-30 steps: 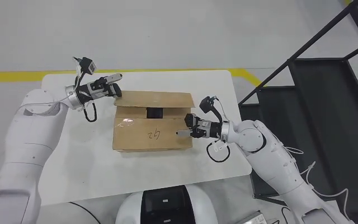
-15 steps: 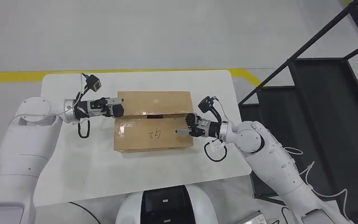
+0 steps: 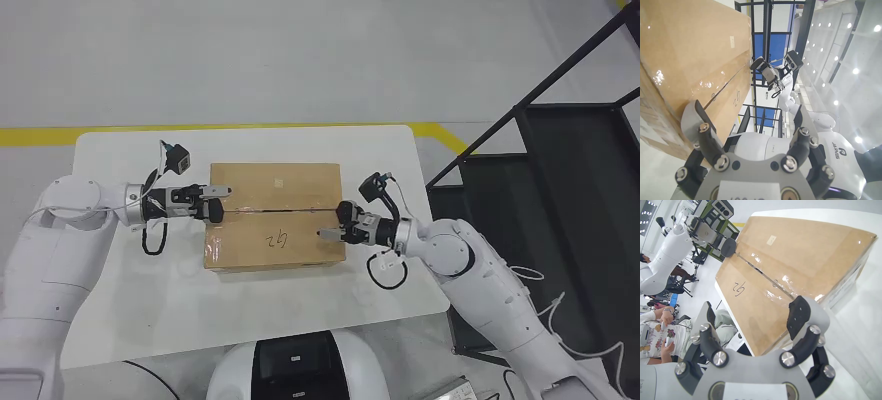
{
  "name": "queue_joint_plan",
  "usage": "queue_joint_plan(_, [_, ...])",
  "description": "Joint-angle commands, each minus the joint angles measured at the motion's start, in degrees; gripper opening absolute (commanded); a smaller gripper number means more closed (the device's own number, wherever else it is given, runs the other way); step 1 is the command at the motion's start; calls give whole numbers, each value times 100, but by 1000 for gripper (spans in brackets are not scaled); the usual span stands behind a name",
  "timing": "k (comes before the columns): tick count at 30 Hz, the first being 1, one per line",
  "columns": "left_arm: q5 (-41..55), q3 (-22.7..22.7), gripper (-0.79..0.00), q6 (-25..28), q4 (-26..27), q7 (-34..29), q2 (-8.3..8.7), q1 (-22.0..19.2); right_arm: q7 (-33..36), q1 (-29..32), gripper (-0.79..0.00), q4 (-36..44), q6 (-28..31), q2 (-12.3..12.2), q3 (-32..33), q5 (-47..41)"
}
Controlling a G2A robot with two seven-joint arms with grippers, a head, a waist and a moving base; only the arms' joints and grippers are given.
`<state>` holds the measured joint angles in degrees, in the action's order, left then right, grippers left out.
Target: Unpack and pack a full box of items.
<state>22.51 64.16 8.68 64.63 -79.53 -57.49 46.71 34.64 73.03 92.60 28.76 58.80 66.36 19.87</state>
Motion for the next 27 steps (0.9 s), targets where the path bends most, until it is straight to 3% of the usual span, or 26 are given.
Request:
queue_joint_plan(1, [-12, -3, 0, 9, 4, 28, 1, -4, -75, 67, 0, 48, 48, -15, 89, 6])
queue_joint_plan(8, [99, 12, 0, 39, 18, 24, -1, 12, -442, 662, 0, 250, 158, -141, 846, -32])
queue_joint_plan(12, [99, 12, 0, 39, 18, 24, -1, 12, -262, 1019, 0, 159, 160, -198, 1103, -244])
queue_joint_plan(19, [99, 12, 0, 39, 18, 24, -1, 12, 434, 1339, 0, -4, 560, -237, 1001, -936])
queue_joint_plan(27, [99, 12, 0, 39, 18, 24, -1, 12, 302, 945, 0, -747, 159, -131, 497, -936])
